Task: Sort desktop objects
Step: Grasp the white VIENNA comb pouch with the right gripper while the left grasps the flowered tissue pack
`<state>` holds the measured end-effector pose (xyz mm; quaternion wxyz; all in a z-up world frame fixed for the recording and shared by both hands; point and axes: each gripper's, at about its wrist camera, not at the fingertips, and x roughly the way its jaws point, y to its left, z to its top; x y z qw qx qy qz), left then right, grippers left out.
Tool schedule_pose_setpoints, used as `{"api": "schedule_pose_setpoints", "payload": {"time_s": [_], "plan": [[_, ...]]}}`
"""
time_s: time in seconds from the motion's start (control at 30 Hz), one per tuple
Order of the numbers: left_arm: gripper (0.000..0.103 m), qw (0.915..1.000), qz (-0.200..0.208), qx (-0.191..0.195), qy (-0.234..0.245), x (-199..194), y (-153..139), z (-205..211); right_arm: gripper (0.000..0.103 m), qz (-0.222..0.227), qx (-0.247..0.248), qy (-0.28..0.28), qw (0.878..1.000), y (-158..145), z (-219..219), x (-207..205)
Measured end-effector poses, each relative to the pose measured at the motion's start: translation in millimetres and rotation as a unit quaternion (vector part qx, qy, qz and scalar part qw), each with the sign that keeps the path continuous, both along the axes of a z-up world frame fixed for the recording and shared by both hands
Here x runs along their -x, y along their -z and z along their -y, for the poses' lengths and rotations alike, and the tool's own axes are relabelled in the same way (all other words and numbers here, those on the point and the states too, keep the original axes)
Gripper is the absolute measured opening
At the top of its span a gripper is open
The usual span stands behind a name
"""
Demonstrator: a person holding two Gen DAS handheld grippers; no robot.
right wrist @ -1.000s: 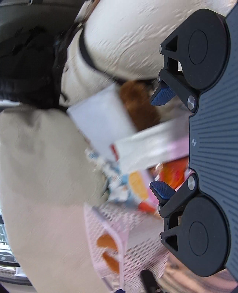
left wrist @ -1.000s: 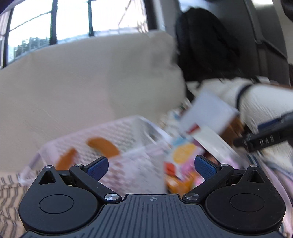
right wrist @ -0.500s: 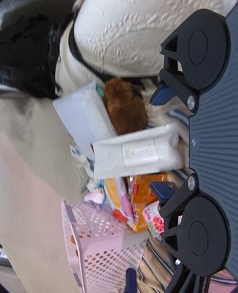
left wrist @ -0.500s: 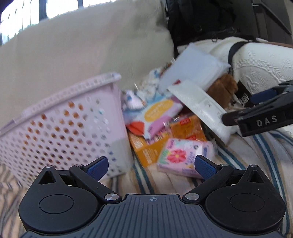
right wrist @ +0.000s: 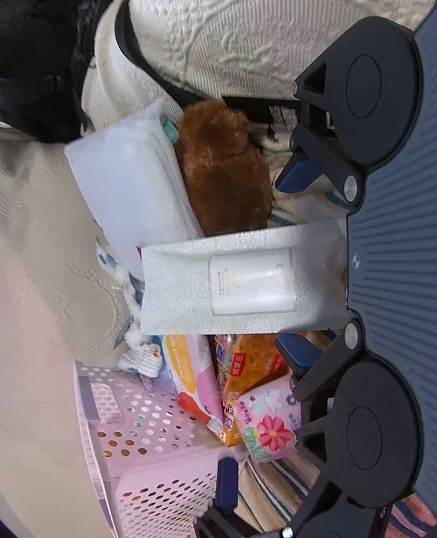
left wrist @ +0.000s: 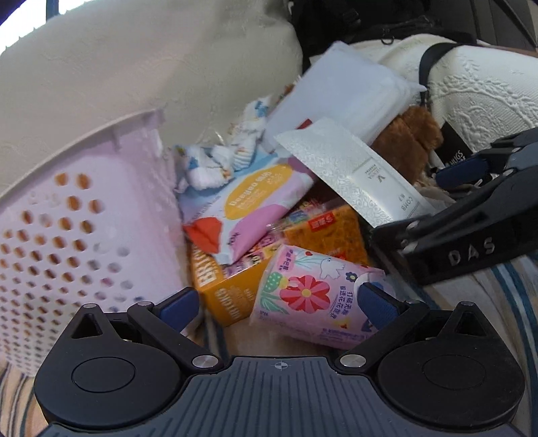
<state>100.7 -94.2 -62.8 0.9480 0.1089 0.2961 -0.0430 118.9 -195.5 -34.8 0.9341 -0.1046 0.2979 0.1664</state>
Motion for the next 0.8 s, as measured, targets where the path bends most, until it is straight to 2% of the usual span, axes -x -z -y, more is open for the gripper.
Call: {"api": "schedule_pose_setpoints", "payload": {"time_s": [0.17, 0.27, 0.37, 0.4, 0.5, 0.57, 0.6, 0.63, 0.8], "plan": [[0.103, 0.9990, -0.020, -0.007, 0.040, -10, 9, 8, 0.093, -0.016, 0.005, -0.011, 1.000, 7, -6, -13], [0.103, 0.9986, -0.026, -0.006, 0.045, -18, 10, 9, 0.093, -0.025, 0.004, -0.009, 1.000, 8, -6, -20], [0.102, 0.9984, -0.032, 0.003, 0.045, -25, 10, 8, 0.082, -0.043, -0.011, -0.007, 0.999, 10, -1, -25], [0.099, 0.9985, -0.030, 0.004, 0.047, -26, 10, 8, 0.071, -0.049, -0.020, -0.008, 0.999, 10, 2, -25], [0.061, 0.9969, -0.018, 0.014, 0.075, -20, 8, 10, 0.061, -0.056, -0.041, 0.002, 0.998, 10, 11, -22], [0.052, 0.9967, -0.008, 0.018, 0.079, -14, 7, 10, 0.055, -0.055, -0.054, 0.001, 0.997, 7, 15, -16], [0.043, 0.9963, -0.004, 0.023, 0.083, -12, 7, 9, 0.052, -0.055, -0.063, 0.002, 0.997, 5, 17, -13], [0.039, 0.9961, 0.001, 0.026, 0.085, -10, 6, 8, 0.049, -0.055, -0.069, 0.005, 0.996, 4, 19, -11], [0.018, 0.9946, 0.014, 0.045, 0.092, 0, -3, 4, 0.047, -0.055, -0.080, 0.008, 0.995, 4, 26, -2]]}}
